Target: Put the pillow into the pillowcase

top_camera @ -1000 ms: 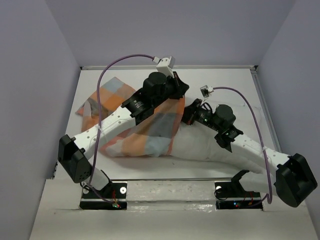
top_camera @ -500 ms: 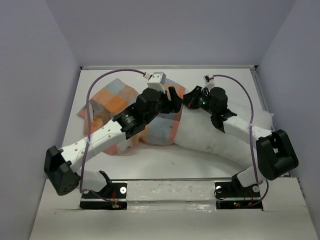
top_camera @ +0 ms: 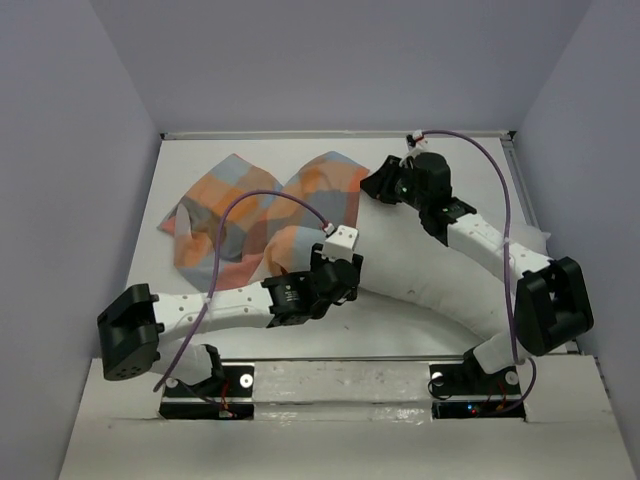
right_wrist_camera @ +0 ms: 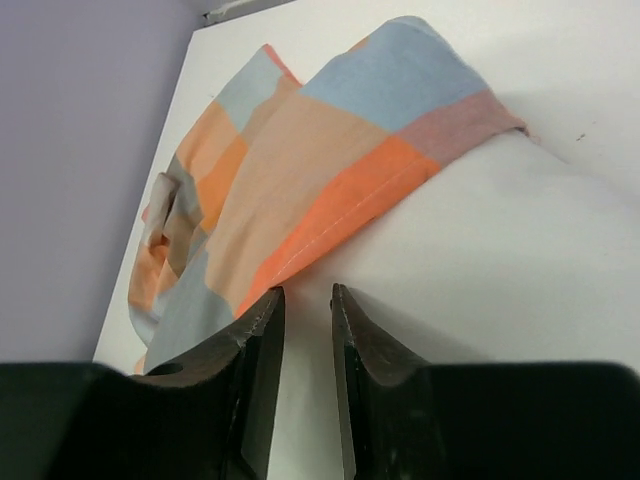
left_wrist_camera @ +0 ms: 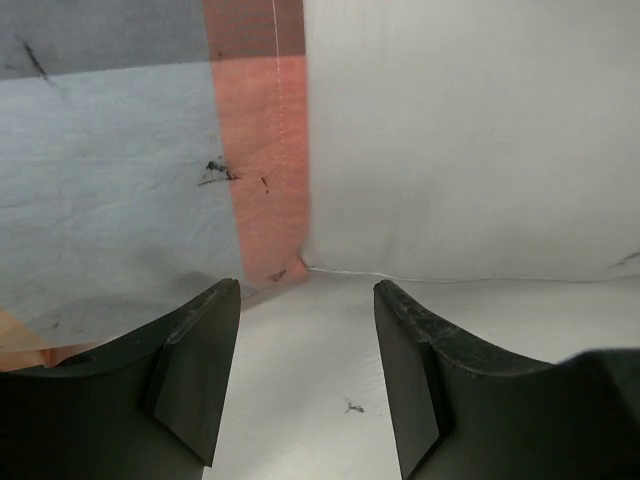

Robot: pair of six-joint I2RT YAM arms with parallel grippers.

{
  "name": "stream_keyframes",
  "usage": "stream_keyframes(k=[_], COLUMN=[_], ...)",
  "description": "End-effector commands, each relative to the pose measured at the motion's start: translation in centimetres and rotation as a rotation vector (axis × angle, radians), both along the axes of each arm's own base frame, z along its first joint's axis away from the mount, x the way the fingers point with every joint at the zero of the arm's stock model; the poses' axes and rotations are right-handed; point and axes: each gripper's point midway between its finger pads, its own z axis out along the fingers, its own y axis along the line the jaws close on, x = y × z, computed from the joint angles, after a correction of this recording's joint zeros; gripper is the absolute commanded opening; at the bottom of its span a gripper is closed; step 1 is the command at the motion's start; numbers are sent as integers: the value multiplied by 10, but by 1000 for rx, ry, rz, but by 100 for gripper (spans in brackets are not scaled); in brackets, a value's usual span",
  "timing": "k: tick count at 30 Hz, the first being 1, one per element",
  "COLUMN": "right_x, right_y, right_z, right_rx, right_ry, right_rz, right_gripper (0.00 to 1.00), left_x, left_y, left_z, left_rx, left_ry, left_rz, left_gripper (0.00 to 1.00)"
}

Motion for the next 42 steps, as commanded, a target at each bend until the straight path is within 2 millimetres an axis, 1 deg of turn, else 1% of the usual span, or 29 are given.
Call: stream_keyframes(k=[1,4,7,8,9,10,11,12,13,14,15,16,17,20,21,24,27,28,30,31,33,34,35,36,37,38,39,40,42], right_x=[0,-12,-27,-35,-42,-49,-52,-64,-70,-79,-89,-94,-99,-110,-117,-128,-125,-124,-129,-131,-134,-131,-138,-140,-137,-136,-136,-127,-121], right_y=[-10,-16,-22,-23,-25,-26,-26,-30,-32,-30,-31,-30,-30,-43,-40,-49,-52,-49,-38,-25,-6,8,24,34,50,55,58,59,54], right_z=[27,27,15,18,7,11,3,-4,-8,-3,-14,-15,-23,-35,-31,-42,-58,-73,-88,-90,-99,-91,-83,-72,-48,-31,-7,21,59], right_rx=[-58,-87,-115,-112,-120,-116,-120,-132,-138,-147,-173,-193,-256,-380,-393,-506,-585,-604,-599,-563,-502,-443,-360,-299,-201,-145,-67,-9,77], right_ry=[-69,-56,-37,-45,-27,-42,-25,-3,6,-16,10,9,3,12,-7,7,42,81,119,121,133,106,107,80,-11,-54,-90,-176,-243], right_rz=[-13,-4,11,25,36,49,56,64,71,91,102,109,104,76,88,62,39,56,105,158,228,259,320,348,385,382,366,323,246], right_gripper=[38,44,50,52,53,55,56,58,64,68,71,74,81,89,90,100,100,97,90,70,40,23,0,0,0,0,0,0,0], left_x=[17,27,32,32,35,35,37,39,39,42,42,43,43,40,38,33,27,25,21,20,16,15,13,10,9,7,2,0,-6], left_y=[5,7,10,10,12,13,13,14,15,12,12,12,12,13,12,12,4,3,-2,-3,-10,-13,-16,-22,-26,-31,-38,-44,-51], left_z=[7,-1,3,2,1,-2,-3,-10,-14,-13,-13,-12,-10,0,7,19,29,38,57,65,89,96,102,108,112,114,118,116,113], left_rx=[12,79,102,104,113,119,122,133,146,125,126,121,114,77,43,-13,-86,-119,-184,-208,-296,-323,-348,-381,-397,-411,-438,-444,-465], left_ry=[-78,-108,-129,-131,-139,-138,-137,-128,-122,-126,-126,-127,-128,-128,-128,-124,-113,-116,-120,-126,-140,-142,-142,-140,-138,-134,-123,-110,-84], left_rz=[102,138,173,175,188,190,193,189,182,186,188,188,190,179,170,146,96,82,50,38,-11,-31,-51,-83,-101,-120,-157,-175,-209], left_gripper=[66,65,58,52,49,48,46,43,40,31,26,21,14,6,4,0,0,0,0,0,0,0,0,0,0,0,0,0,0])
